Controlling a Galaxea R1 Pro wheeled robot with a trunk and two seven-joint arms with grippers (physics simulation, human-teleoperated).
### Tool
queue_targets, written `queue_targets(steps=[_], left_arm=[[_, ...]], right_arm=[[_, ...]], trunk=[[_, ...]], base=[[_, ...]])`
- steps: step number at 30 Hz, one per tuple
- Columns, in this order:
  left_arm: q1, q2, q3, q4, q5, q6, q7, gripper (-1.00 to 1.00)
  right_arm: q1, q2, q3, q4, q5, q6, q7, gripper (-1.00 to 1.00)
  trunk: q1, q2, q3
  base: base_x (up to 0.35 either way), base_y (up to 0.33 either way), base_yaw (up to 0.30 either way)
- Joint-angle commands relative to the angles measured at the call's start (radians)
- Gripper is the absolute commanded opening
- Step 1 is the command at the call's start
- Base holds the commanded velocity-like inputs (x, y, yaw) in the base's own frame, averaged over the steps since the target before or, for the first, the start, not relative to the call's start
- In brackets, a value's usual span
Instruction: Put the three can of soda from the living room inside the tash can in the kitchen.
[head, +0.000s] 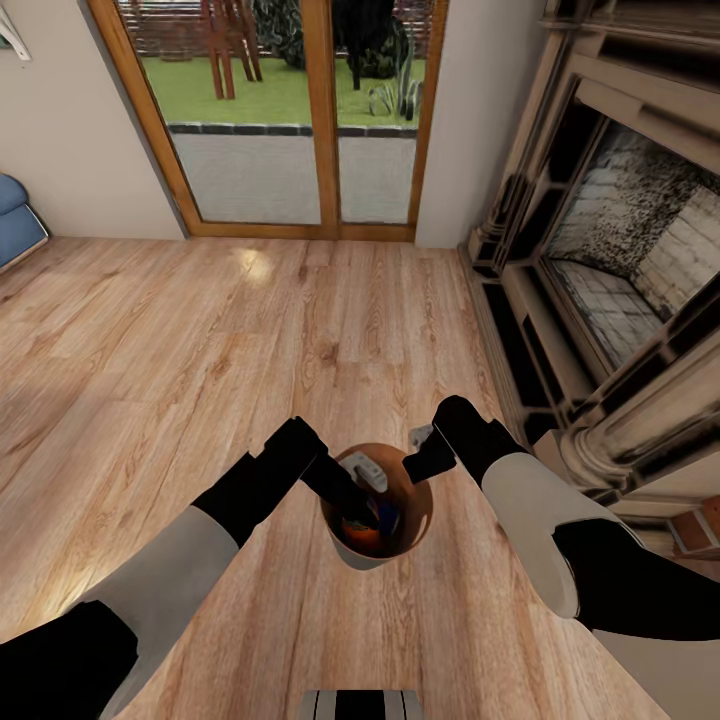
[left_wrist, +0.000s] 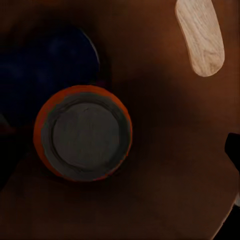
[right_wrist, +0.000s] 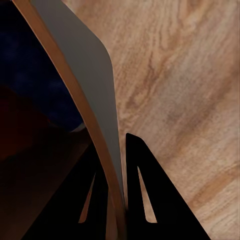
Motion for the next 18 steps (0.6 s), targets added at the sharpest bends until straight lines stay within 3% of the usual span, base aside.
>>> queue_targets(steps=[1,7,9,11,13,14,18], left_arm=[[0.0,0.001,0.0,-0.004,0.001,0.0,0.0,1.0],[0.0,0.006,0.003,-0.054,0.004,0.0,-0.005,1.0],[0.0,0.007,0.004,-0.111,0.006,0.0,-0.009,1.0],[0.0,0.012,0.007,-0.233,0.005,0.0,-0.015,1.0],[0.001,0.022,0.008,-0.276,0.005,0.0,-0.017,1.0],[0.001,0.065,0.011,-0.358,0.006,0.0,-0.019,1.0],[0.002,0.134,0.031,-0.446,0.012,0.0,-0.021,1.0]], right_arm=[[0.0,0.0,-0.004,0.0,-0.032,0.01,0.005,-1.0],[0.0,0.0,-0.004,0.0,-0.031,0.01,0.005,-1.0],[0.0,0.0,-0.004,0.0,-0.031,0.01,0.005,-1.0],[0.0,0.0,-0.004,0.001,-0.03,0.01,0.005,-1.0],[0.0,0.0,-0.004,0.001,-0.029,0.01,0.005,-1.0],[0.0,0.0,-0.004,0.002,-0.029,0.01,0.005,-1.0],[0.0,0.0,-0.004,0.002,-0.029,0.01,0.005,-1.0]], trunk=[[0.0,0.0,0.0],[0.0,0.0,0.0],[0.0,0.0,0.0],[0.0,0.0,0.0],[0.0,0.0,0.0],[0.0,0.0,0.0],[0.0,0.0,0.0]], base=[[0.0,0.0,0.0],[0.0,0.0,0.0],[0.0,0.0,0.0],[0.0,0.0,0.0],[0.0,0.0,0.0],[0.0,0.0,0.0],[0.0,0.0,0.0]])
